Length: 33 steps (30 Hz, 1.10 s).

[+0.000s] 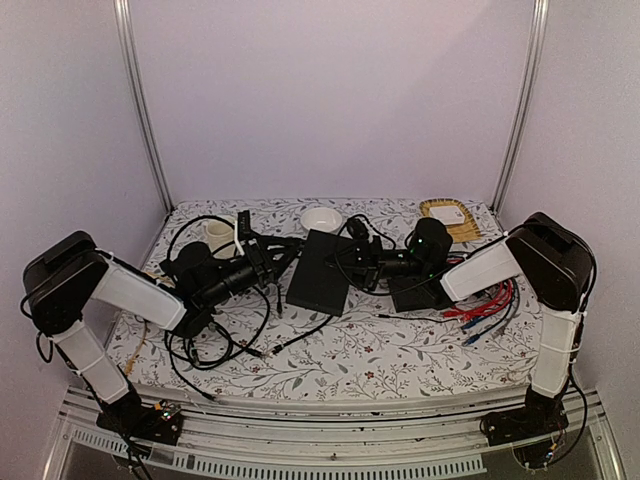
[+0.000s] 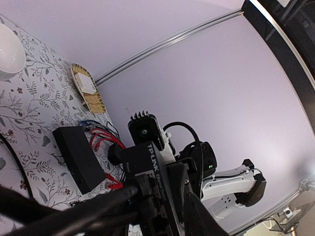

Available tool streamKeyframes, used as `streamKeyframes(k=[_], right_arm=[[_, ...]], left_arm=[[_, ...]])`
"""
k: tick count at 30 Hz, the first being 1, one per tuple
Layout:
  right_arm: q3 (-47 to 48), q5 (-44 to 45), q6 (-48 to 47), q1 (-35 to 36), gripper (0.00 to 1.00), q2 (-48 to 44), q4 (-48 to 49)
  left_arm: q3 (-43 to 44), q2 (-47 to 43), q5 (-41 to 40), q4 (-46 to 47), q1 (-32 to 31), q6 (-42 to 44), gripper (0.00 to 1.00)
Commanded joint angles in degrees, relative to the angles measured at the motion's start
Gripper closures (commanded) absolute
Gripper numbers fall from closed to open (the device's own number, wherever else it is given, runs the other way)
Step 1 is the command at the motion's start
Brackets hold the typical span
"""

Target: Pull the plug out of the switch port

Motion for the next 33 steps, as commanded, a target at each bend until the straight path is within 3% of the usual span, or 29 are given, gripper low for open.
streamKeyframes(k=[1,33], right_arm=[[2.63,-0.24,0.51,0.38,0.98,0.06,5.27],[3.13,-0.83,1.02,0.38,0.98,0.83,5.91]], left_arm=[[-0.71,0.86,0.52,2.66,0.70,-0.24,0.60],[-0.06,2.95,1.81,5.64,0.78,-1.77,0.70]])
